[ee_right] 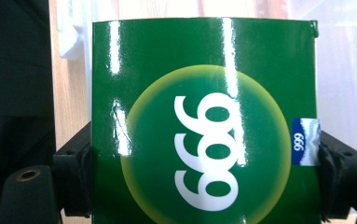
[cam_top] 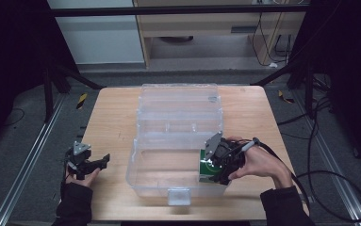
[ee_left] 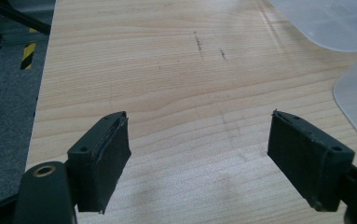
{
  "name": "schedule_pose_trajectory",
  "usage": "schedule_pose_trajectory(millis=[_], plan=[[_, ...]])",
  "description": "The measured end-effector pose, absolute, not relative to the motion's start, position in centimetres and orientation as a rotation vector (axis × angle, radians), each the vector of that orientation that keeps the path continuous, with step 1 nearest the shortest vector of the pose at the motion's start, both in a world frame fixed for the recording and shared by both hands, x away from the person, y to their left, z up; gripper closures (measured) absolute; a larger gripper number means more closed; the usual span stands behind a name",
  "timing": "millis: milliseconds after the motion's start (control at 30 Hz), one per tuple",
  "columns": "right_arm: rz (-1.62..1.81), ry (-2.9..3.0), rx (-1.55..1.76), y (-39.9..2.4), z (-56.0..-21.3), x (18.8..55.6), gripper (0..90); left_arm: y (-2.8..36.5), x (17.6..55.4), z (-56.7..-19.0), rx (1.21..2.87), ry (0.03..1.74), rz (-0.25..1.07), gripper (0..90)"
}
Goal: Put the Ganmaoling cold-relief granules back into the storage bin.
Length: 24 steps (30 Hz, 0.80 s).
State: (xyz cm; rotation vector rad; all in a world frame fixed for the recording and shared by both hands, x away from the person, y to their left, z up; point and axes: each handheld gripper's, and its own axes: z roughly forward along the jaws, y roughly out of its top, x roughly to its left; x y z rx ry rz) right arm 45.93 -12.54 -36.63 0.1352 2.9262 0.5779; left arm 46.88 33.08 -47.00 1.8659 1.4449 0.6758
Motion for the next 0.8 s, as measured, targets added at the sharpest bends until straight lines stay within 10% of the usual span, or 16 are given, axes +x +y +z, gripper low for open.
schedule_pose_trajectory(millis=[800], plan=[[0.605,2.943,0.148,-12.7,-40.5,46.6,15.1,33.0,46.9,-47.0,1.87,1.443,0.676,19.9]])
